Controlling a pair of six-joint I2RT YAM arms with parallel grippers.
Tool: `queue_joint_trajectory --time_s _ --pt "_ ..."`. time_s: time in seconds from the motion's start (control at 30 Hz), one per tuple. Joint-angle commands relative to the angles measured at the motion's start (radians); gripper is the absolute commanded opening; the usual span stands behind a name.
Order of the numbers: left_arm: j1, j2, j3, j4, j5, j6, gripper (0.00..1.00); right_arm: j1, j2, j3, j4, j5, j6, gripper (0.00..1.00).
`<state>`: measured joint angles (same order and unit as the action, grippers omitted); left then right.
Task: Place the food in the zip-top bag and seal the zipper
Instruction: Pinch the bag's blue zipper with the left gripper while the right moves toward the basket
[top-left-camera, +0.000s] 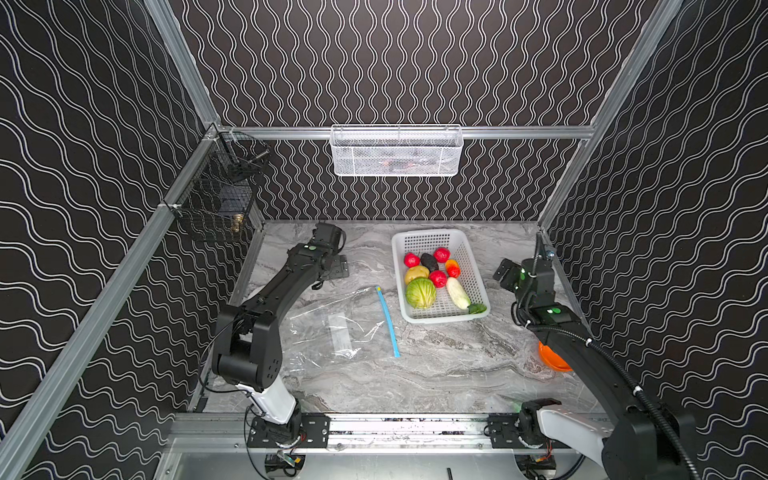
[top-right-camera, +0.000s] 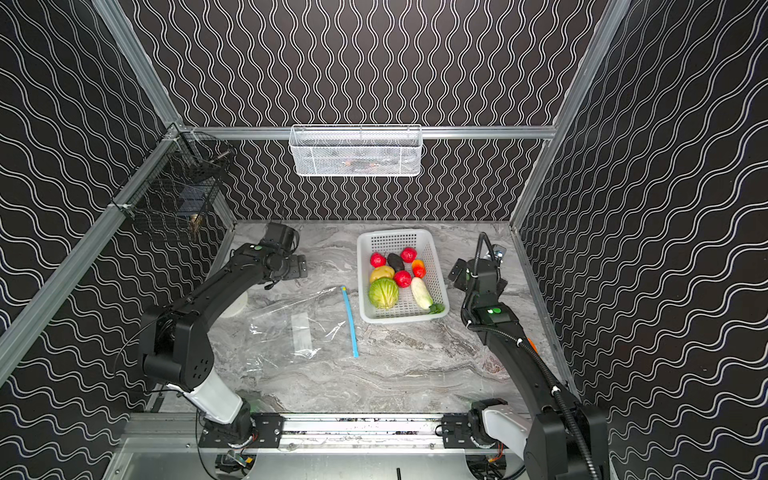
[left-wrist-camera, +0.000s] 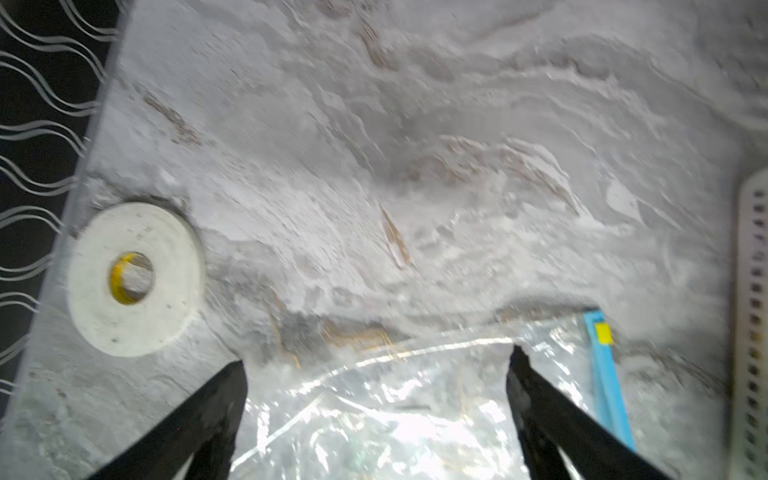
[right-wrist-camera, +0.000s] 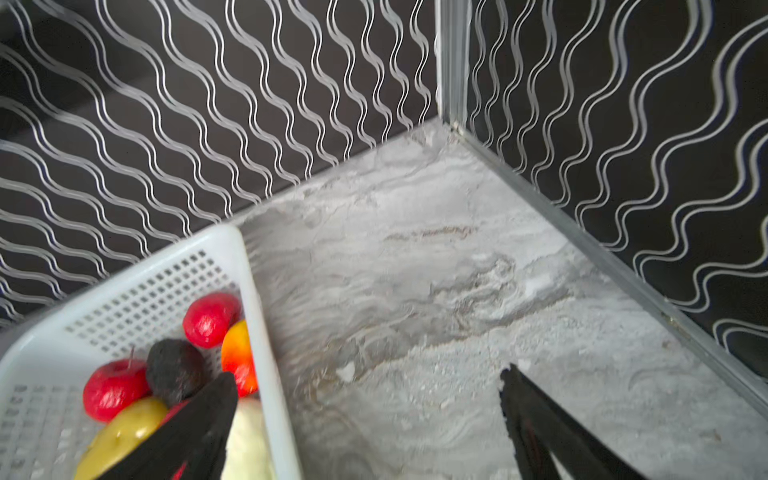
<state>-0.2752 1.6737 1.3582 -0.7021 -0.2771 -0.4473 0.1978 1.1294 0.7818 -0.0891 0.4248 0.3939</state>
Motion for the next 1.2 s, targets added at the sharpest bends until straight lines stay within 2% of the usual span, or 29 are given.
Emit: queue_joint_trajectory --time_s 0.0,0.13,0.43,0.93,1.17 --pt "-0.021 0.007 0.007 -0.069 0.084 -0.055 0.99 0.037 0.021 0.046 -0.160 0.035 0.057 0.99" --pt "-0.067 0.026 -0.009 -0.068 0.125 -0.089 0.99 0.090 0.021 0.055 -0.185 0.043 0.078 0.99" --pt "-0.183 0.147 0.087 -0.134 0.139 -0.108 0.99 0.148 0.026 0.071 -0.231 0.043 0.113 0.99" --pt "-0.346 0.257 0.137 -0.129 0.154 -0.106 0.99 0.164 -0.016 0.027 -0.266 0.064 0.138 0.99" --pt "-0.384 0.303 0.139 -0.113 0.170 -0.103 0.99 0.164 0.000 0.054 -0.299 0.052 0.131 0.99"
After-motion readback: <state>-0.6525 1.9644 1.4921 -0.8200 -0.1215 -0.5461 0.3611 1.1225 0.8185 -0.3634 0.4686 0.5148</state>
